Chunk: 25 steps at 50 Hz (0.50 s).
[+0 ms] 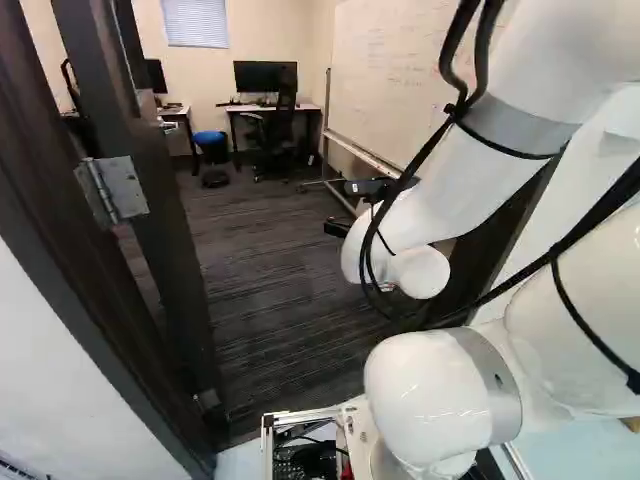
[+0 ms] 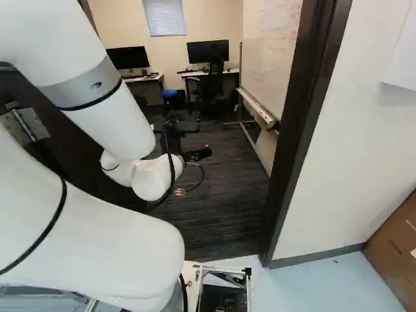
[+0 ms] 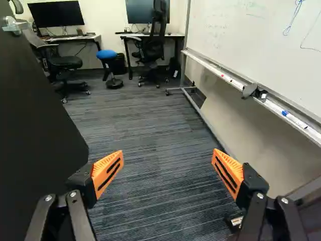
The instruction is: Open the door and move inside
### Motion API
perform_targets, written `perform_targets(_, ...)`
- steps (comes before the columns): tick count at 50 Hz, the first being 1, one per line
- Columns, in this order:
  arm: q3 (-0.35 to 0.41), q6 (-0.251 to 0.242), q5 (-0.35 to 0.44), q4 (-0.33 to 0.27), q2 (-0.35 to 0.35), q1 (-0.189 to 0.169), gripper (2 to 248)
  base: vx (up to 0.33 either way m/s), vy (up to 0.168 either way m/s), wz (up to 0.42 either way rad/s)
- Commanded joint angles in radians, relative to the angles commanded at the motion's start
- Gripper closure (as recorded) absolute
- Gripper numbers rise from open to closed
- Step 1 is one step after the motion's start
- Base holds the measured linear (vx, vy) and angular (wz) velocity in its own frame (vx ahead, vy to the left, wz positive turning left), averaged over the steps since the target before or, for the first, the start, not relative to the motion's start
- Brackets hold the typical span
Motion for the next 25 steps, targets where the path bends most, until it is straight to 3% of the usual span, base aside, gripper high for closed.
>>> perform_targets(25, 0.000, 0.000, 0.000, 0.000, 0.000, 0.000, 3, 0.179, 0.005, -0.008)
